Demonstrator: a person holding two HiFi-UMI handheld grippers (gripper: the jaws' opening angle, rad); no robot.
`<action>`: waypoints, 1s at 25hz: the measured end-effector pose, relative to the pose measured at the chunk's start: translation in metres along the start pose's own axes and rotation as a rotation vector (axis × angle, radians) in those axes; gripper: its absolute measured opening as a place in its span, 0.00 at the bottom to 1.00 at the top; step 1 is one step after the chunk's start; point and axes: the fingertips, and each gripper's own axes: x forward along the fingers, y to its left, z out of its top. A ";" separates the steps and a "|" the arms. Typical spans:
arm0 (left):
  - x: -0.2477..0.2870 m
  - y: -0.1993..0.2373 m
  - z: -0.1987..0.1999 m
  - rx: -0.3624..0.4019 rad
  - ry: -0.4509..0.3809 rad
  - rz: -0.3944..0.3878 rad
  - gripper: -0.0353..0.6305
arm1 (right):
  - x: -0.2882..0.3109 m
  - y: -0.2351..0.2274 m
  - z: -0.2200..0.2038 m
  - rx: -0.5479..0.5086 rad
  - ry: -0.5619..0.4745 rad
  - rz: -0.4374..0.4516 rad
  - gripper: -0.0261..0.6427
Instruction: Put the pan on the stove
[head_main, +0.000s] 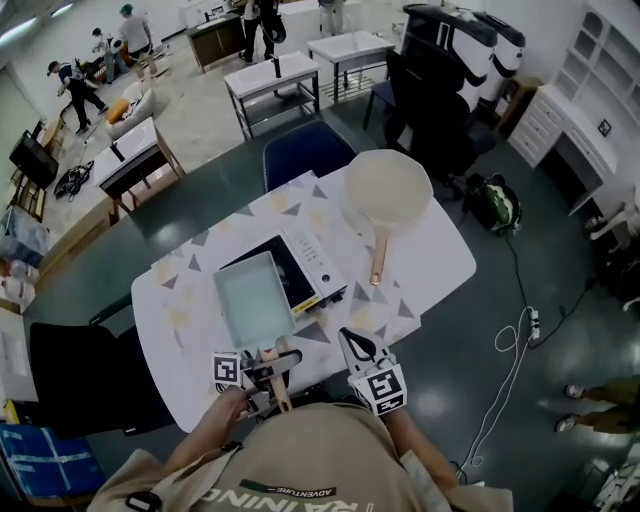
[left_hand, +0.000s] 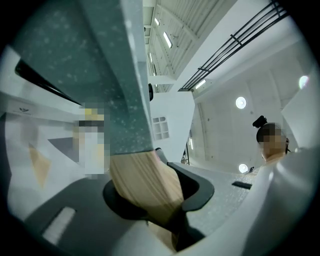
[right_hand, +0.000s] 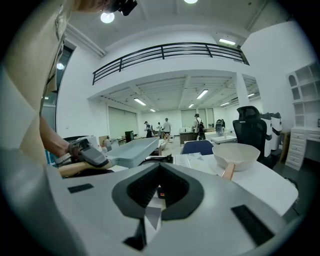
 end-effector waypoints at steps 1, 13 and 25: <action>-0.001 0.002 0.004 -0.011 -0.004 0.000 0.22 | 0.004 -0.001 0.001 -0.006 0.003 -0.002 0.04; -0.005 0.014 0.030 -0.021 -0.024 0.031 0.22 | 0.043 -0.012 0.008 -0.007 0.020 0.046 0.04; 0.022 0.027 0.066 0.012 -0.141 0.068 0.22 | 0.090 -0.045 0.023 -0.073 0.017 0.275 0.04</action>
